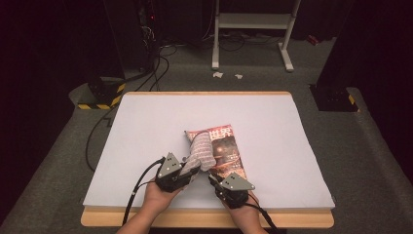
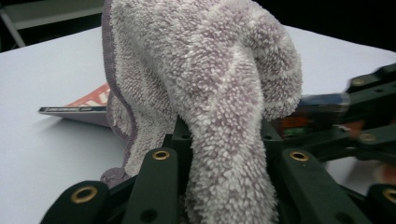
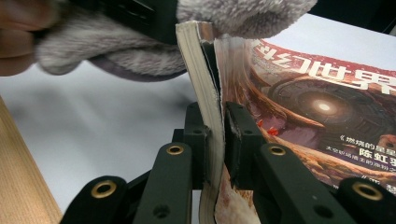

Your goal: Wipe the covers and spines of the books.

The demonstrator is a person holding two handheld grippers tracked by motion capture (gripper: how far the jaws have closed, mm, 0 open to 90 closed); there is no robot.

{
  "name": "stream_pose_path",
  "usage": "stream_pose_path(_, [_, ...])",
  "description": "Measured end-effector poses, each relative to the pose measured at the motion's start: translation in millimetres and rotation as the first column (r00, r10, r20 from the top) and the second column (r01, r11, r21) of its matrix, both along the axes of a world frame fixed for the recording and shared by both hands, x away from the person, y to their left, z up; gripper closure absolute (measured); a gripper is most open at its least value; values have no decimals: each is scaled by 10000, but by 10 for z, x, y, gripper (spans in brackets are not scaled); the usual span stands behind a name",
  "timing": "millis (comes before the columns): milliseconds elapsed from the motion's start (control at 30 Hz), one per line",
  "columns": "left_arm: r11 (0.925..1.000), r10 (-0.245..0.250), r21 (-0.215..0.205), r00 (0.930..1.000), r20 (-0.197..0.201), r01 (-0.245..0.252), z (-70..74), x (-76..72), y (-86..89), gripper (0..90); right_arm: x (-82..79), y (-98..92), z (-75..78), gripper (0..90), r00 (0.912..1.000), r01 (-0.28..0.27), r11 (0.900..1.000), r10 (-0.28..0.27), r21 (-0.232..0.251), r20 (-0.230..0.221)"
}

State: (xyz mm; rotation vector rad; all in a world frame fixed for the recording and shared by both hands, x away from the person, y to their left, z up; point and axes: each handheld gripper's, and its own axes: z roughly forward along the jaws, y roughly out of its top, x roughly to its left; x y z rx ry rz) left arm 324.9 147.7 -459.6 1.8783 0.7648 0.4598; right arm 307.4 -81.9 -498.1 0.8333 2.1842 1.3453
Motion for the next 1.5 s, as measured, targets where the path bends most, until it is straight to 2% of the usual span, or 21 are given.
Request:
stream_pose_path(233, [9991, -368, 226, 9985, 415, 359, 61, -131, -91, 685, 5, -12, 3, 803, 10000, 47, 10000, -47, 78, -32])
stream_pose_path(333, [9990, -296, 346, 9983, 502, 279, 50, -123, -88, 683, 5, -11, 4, 803, 10000, 40, 10000, -40, 68, -39])
stream_pose_path(500, [9995, -96, 320, 9992, 396, 84, 4, -32, -40, 682, 4, 2, -5, 802, 10000, 12, 10000, -12, 9, -62])
stream_pose_path(600, [9997, 76, 246, 9996, 271, -83, -40, 83, 12, 682, 4, 3, -3, 801, 10000, 11, 10000, -11, -18, -29])
stream_pose_path(667, [9999, 98, -69, 9999, -51, -99, -81, 194, 73, 682, 5, 3, -2, 802, 10000, 24, 10000, -24, -7, -31])
stream_pose_path(733, [9992, 400, -90, 9989, -245, -402, -123, 303, 121, 682, 4, 2, 0, 801, 10000, 16, 10000, -16, -11, -35])
stream_pose_path(800, [9981, 612, -26, 9975, -361, -613, -162, 403, 165, 682, 4, 4, -1, 801, 10000, 10, 10000, -10, -35, -30])
stream_pose_path(900, [9942, 1043, 325, 9936, -442, -1030, -221, 583, 228, 682, 0, 12, -7, 800, 10000, -28, 10000, 28, -87, 23])
stream_pose_path(933, [9942, 1043, 325, 9936, -442, -1030, -221, 583, 228, 682, 1, 13, -8, 799, 10000, -37, 10000, 38, -89, 32])
stream_pose_path(1033, [9854, 1622, 614, 9853, -527, -1590, -278, 795, 290, 682, -2, 15, -5, 799, 10000, -26, 9999, 27, -120, 72])
stream_pose_path(1067, [9854, 1622, 614, 9853, -527, -1590, -278, 795, 290, 682, -2, 15, -5, 799, 10000, -26, 9999, 27, -120, 72])
stream_pose_path(1167, [9802, 1897, 708, 9794, -693, -1849, -307, 948, 321, 682, -2, 13, -2, 800, 9999, -11, 9999, 12, -119, 110])
stream_pose_path(1233, [9784, 2032, 562, 9760, -782, -1991, -324, 1029, 346, 683, -2, 11, -2, 800, 9999, -7, 9999, 8, -101, 104])
stream_pose_path(1333, [9713, 2354, 586, 9672, -953, -2306, -360, 1144, 376, 683, 0, 8, 2, 800, 10000, 0, 10000, 0, -75, 97])
stream_pose_path(1367, [9656, 2562, 729, 9615, -993, -2497, -370, 1217, 390, 682, -2, 11, -3, 799, 9999, -21, 9999, 22, -108, 115])
stream_pose_path(1500, [9623, 2698, 665, 9562, -1133, -2636, -377, 1281, 395, 682, -5, 15, -3, 797, 9999, -14, 9999, 16, -135, 141])
